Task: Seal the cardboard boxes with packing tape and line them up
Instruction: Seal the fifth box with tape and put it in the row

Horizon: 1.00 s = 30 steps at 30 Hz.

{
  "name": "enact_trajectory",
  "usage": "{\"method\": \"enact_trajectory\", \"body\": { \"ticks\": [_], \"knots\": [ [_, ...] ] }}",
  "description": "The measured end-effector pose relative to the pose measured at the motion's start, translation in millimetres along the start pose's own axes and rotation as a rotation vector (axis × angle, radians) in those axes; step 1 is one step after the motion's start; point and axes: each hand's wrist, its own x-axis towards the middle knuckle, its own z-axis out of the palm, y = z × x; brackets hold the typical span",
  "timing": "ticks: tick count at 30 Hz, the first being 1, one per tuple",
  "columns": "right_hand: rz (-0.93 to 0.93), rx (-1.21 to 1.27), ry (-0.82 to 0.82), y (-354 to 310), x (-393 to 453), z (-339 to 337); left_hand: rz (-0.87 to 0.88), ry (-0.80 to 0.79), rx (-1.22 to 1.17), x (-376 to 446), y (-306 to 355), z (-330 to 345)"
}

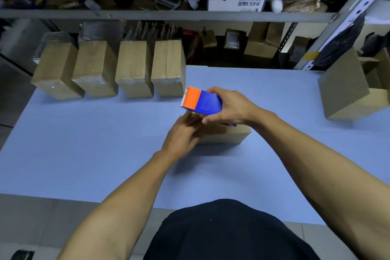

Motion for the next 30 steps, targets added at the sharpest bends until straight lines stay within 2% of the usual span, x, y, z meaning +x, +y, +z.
{"method": "enact_trajectory", "body": {
  "ticks": [2, 4, 7, 9, 10, 11, 15, 17, 21, 27, 30],
  "knots": [
    [0.0, -0.019, 0.014, 5, 2, -3, -0.043, 0.0, -0.111, -9, -7, -1],
    [-0.038, -0.07, 0.047, 11, 3, -10, -0.214, 0.043, -0.268, -12, -10, -4],
    [-0.107, -0.216, 0.079, 15, 6, -17, -0.54, 0.27, -0.493, 4, -2, -18],
    [-0.124, -0.283, 0.092, 14, 8, -18, -0.687, 0.443, -0.658, 20, 6, -34],
    [-0.131, -0.294, 0.094, 13, 8, -16, -0.757, 0.465, -0.776, 28, 8, -44],
    [-0.142, -0.29, 0.092, 12, 9, -13, -0.825, 0.413, -0.901, 36, 9, -52],
    [-0.174, -0.232, 0.087, 11, 6, -2, -1.011, -0.047, -1.313, 47, 7, -73],
    [-0.173, -0.208, 0.103, 12, 4, -1, -1.031, -0.116, -1.424, 46, 3, -73],
    [-0.163, -0.188, 0.114, 15, 2, -4, -1.033, -0.062, -1.543, 47, 2, -66],
    [-0.165, -0.193, 0.117, 18, 4, -4, -0.979, 0.017, -1.345, 48, 2, -64],
    [-0.171, -0.189, 0.113, 18, 6, -2, -0.989, 0.012, -1.377, 48, 0, -68]
  ]
}}
